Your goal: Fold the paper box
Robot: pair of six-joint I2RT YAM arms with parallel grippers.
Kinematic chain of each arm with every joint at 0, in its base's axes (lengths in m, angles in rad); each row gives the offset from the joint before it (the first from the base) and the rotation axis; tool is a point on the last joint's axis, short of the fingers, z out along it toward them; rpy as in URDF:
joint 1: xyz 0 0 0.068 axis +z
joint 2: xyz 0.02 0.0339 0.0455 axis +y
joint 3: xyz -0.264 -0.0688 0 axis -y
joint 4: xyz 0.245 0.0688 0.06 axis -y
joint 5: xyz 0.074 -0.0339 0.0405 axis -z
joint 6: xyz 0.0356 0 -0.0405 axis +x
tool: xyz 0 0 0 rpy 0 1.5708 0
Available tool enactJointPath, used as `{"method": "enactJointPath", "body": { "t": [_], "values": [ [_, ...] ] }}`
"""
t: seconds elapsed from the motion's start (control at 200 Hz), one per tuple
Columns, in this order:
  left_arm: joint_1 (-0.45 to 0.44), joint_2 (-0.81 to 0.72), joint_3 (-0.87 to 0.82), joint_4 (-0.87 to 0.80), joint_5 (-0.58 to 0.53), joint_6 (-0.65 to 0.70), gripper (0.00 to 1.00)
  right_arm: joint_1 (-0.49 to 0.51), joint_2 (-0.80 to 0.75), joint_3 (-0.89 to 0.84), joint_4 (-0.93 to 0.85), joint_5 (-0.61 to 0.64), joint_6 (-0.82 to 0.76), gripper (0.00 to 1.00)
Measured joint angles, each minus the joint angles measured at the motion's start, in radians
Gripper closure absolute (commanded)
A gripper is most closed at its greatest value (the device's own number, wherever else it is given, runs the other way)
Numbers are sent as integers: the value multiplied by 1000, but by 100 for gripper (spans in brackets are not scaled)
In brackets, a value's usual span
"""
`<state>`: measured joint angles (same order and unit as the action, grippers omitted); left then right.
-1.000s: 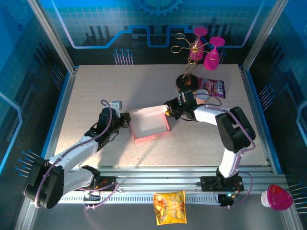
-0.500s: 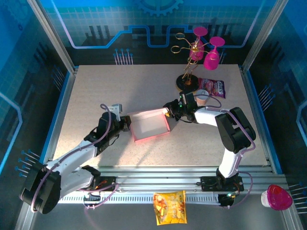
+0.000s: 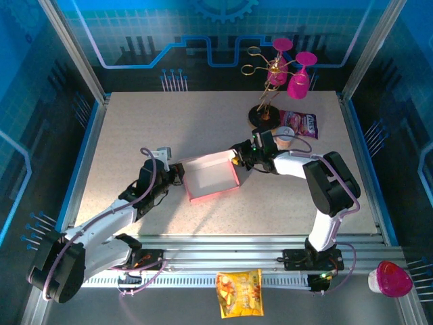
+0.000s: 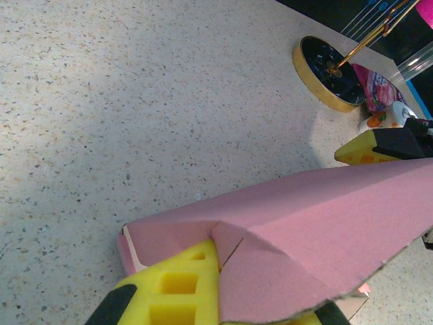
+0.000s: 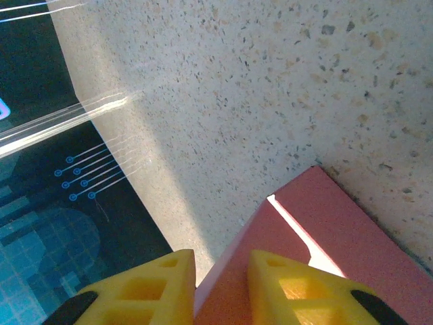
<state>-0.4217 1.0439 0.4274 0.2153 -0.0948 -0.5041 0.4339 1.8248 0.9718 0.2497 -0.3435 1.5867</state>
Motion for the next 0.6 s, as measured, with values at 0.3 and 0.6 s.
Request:
{"method": "enactJointPath", "body": {
  "t": [0.3, 0.6],
  "values": [
    [0, 4, 0, 9, -15, -26, 100, 13, 1, 11, -16, 21, 47, 69],
    [0, 7, 0, 17, -19, -45, 100, 23, 13, 8, 33, 51, 135, 67]
  ]
}}
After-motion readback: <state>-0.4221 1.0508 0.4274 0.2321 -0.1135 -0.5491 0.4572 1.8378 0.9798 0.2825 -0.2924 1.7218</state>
